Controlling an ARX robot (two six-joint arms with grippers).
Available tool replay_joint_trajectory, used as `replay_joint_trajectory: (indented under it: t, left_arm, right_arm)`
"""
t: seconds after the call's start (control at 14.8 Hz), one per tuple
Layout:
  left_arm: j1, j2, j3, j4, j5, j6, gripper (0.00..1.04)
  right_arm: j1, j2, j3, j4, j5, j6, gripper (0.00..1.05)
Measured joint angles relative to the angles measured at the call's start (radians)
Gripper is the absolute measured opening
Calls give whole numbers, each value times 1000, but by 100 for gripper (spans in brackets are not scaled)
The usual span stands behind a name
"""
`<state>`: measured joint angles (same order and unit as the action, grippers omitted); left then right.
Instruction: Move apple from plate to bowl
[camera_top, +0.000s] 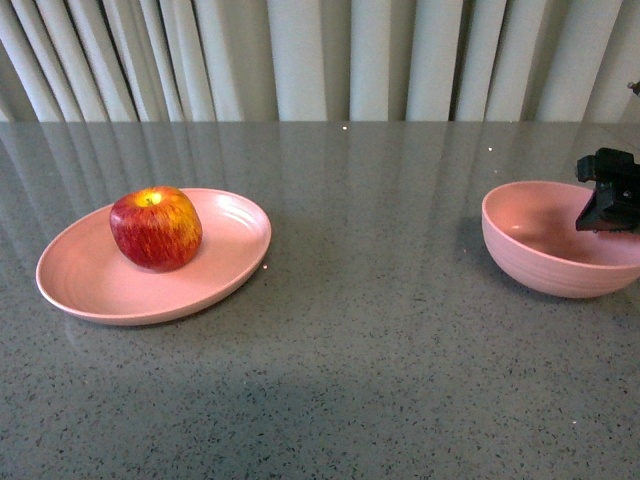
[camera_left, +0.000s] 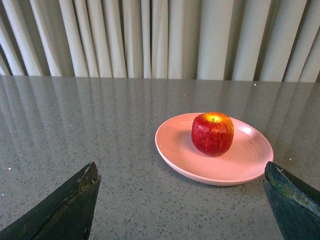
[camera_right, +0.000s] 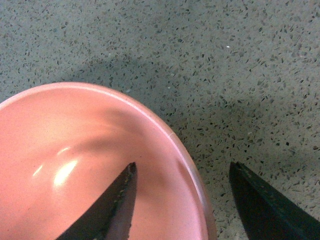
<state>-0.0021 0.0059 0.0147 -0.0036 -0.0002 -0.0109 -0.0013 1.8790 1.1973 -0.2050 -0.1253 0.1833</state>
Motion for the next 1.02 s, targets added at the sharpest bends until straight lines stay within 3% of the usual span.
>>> replay_joint_trajectory:
  t: [0.2, 0.27, 0.61, 1.02]
  left_arm:
    - [0, 0, 0, 0, 0, 0, 98]
    - [0, 0, 0, 0, 0, 0, 98]
    - [0, 0, 0, 0, 0, 0, 98]
    - [0, 0, 0, 0, 0, 0, 98]
  right_arm:
    - [-15, 0, 0, -5, -11, 8, 13]
    - [-21, -1, 1, -10, -24, 13, 3]
    - [-4, -90, 57, -58, -55, 23, 3]
    - [264, -33, 200, -102, 8, 24, 3]
